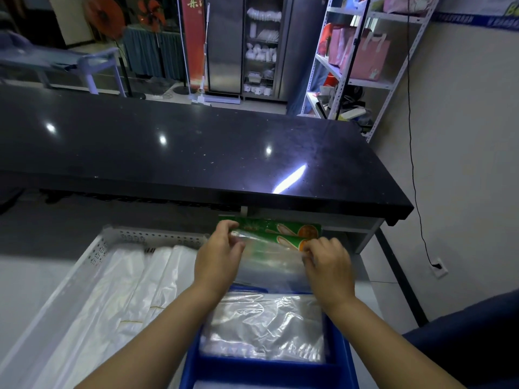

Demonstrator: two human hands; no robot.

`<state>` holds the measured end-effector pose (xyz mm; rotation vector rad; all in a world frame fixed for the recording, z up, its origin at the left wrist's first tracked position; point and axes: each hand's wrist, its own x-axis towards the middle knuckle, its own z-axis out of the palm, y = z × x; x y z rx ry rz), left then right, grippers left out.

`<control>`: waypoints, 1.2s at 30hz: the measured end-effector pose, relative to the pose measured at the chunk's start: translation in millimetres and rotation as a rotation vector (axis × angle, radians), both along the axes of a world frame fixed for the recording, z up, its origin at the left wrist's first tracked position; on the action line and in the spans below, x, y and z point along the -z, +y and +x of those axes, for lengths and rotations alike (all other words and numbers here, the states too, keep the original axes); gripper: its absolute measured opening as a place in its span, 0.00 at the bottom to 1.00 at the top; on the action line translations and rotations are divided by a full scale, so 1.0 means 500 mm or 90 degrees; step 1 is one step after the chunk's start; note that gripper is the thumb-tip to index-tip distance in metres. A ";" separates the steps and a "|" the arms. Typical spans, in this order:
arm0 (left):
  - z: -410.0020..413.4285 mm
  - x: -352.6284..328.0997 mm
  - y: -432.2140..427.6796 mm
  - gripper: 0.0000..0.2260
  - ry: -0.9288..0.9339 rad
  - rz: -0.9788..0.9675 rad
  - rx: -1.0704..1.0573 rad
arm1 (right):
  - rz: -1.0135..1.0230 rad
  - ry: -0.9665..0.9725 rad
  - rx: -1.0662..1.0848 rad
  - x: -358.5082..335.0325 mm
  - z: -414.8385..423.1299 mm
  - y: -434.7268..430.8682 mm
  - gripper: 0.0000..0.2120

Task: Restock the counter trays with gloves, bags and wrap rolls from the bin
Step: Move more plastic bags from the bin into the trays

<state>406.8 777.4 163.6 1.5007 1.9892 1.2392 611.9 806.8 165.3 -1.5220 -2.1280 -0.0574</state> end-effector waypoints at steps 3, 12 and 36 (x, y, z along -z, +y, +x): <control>-0.019 -0.002 0.006 0.20 -0.003 -0.043 -0.051 | -0.017 -0.010 -0.003 -0.007 -0.025 0.019 0.08; -0.014 0.024 -0.011 0.15 0.638 0.192 0.253 | -0.041 -0.044 -0.016 0.008 -0.051 0.027 0.14; -0.023 0.051 0.018 0.10 0.616 -0.096 0.307 | -0.241 -0.205 -0.168 0.055 -0.049 0.021 0.25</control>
